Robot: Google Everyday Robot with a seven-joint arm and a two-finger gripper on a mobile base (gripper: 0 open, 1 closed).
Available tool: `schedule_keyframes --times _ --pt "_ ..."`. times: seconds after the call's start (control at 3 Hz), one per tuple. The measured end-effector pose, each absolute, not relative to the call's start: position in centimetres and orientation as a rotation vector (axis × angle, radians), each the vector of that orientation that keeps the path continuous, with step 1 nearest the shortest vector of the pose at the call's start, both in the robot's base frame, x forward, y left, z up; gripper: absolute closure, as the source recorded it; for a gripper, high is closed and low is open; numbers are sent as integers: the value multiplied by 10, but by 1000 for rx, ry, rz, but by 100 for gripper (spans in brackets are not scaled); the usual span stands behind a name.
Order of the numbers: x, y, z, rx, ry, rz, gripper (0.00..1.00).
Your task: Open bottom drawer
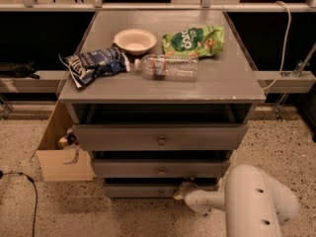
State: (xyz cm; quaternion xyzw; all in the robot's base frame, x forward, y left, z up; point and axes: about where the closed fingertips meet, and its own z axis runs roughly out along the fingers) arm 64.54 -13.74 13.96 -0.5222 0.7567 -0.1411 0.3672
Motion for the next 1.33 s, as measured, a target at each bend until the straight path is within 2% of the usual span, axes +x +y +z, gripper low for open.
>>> schedule_keyframes --times 0.33,1.0,1.33 --pt "645 -137 140 -1342 1944 -362 18" --pt "645 -137 140 -1342 1944 -362 64" --pt "640 -136 148 -1329 1943 -330 95"
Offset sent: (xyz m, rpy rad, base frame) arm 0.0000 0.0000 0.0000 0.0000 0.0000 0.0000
